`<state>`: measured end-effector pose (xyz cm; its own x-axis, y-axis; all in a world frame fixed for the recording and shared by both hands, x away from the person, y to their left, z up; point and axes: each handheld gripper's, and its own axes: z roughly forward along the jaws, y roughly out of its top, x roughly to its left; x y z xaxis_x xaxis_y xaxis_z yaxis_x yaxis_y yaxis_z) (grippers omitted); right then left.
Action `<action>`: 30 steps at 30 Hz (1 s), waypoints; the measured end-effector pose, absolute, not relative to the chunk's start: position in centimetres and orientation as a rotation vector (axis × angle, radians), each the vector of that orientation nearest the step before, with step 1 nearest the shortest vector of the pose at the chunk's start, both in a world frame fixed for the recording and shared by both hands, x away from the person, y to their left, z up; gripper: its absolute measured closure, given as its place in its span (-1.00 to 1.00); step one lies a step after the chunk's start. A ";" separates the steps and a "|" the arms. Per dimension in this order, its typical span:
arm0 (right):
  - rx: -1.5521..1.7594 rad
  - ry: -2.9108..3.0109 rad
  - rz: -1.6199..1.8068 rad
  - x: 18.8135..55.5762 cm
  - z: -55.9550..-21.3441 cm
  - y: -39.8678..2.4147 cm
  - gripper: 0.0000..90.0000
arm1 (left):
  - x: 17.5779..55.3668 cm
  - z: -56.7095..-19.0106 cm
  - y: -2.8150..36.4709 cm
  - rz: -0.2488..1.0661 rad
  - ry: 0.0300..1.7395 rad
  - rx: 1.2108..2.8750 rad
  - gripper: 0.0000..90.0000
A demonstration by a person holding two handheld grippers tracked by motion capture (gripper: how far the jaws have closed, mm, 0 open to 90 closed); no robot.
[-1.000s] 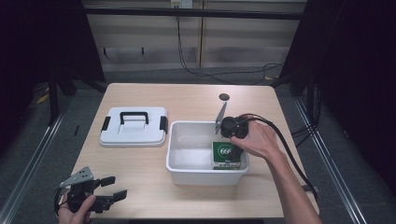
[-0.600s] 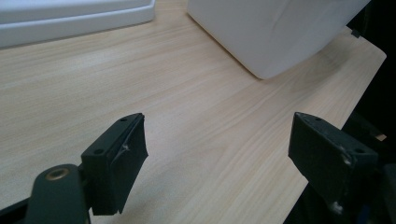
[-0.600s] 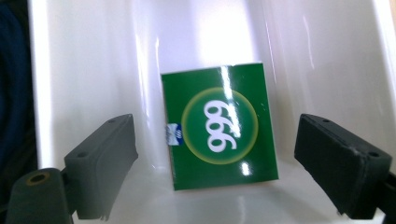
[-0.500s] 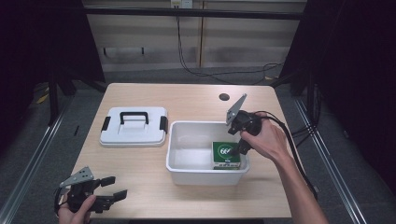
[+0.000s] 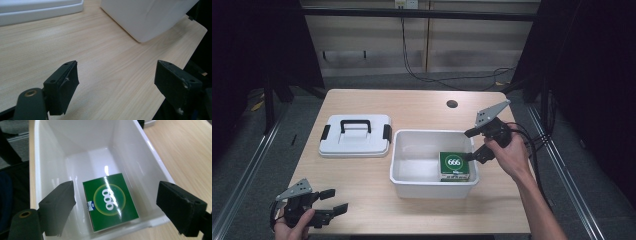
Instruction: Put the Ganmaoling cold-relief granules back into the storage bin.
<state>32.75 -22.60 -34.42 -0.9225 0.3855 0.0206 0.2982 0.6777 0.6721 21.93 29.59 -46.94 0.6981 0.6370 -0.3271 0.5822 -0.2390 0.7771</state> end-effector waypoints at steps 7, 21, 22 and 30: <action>0.667 2.638 1.183 30.7 -35.3 -24.8 -0.66 | 21.9 -47.0 29.6 0.071 0.949 1.917 -0.57; 0.848 2.406 1.310 27.0 -37.0 -29.1 -0.67 | 22.0 -47.0 29.5 0.076 0.955 1.920 -0.57; 0.856 2.388 1.315 26.7 -37.2 -29.4 -0.67 | 22.0 -47.0 29.5 0.075 0.956 1.920 -0.57; 0.940 2.296 1.307 24.3 -39.2 -31.8 -0.69 | 21.9 -46.9 29.6 0.083 0.962 1.910 -0.57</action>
<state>24.28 -31.80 -39.25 -0.7253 0.6877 0.0332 0.3796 0.3593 0.8525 21.92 29.63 -46.93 0.6868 0.6499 -0.3254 0.5849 -0.2286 0.7782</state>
